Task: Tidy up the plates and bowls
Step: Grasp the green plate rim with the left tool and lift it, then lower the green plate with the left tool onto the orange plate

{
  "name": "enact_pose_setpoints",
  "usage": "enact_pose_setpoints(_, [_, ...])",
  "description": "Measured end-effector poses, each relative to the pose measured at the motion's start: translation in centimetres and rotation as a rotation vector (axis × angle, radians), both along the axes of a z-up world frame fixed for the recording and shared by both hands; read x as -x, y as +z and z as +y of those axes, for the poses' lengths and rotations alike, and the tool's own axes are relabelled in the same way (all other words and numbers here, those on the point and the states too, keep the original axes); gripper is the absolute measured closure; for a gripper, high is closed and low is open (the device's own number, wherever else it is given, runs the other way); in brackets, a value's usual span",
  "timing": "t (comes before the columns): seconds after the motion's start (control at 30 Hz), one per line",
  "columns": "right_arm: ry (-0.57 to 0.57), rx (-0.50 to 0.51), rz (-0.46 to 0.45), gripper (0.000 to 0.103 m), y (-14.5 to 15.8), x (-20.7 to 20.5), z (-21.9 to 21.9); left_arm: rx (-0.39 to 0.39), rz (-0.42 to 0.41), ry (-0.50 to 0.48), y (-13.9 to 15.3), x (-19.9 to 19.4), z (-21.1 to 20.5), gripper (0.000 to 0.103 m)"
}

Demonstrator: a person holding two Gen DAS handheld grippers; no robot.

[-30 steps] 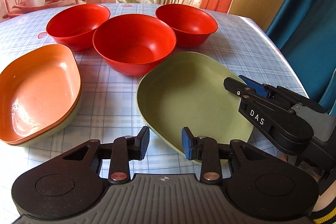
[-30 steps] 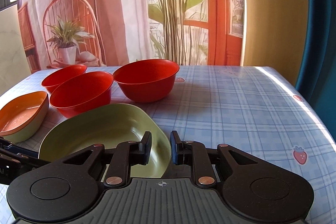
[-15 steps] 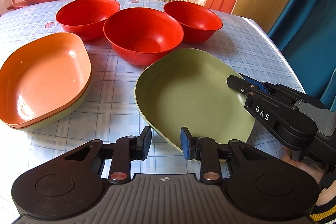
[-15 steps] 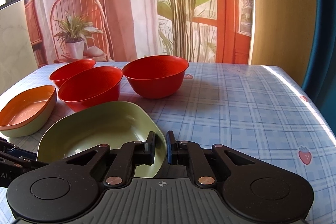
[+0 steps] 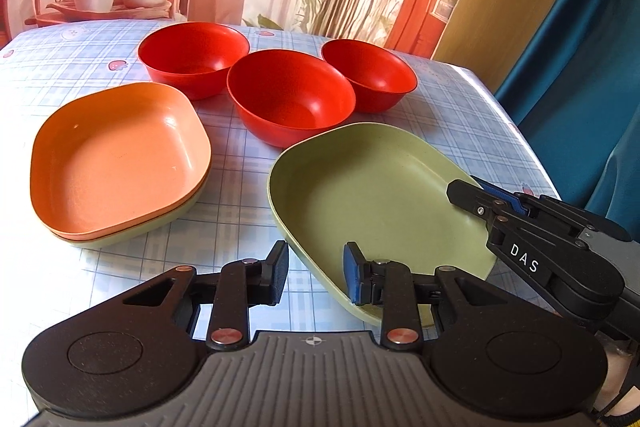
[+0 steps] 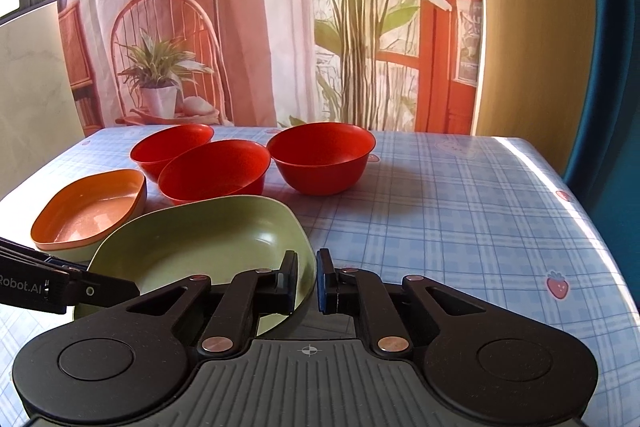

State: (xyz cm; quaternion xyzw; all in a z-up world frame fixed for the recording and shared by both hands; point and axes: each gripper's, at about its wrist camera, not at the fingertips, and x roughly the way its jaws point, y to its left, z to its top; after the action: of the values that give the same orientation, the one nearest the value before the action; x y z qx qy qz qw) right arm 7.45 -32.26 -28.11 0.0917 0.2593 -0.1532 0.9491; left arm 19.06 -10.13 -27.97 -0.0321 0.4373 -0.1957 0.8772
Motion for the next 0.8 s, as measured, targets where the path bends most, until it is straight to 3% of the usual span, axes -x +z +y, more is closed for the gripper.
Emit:
enact_pose_setpoints(0.33, [0.045,0.043,0.003,0.094,2.6,-0.2,3.2,0.045,-0.046,0.051,1.6,0.9,3.4,0.071])
enact_pose_setpoints(0.8, [0.219,0.121,0.035,0.093,4.7,-6.1,8.6,0.055,-0.113,0.172,3.2,-0.1,10.3,0.071])
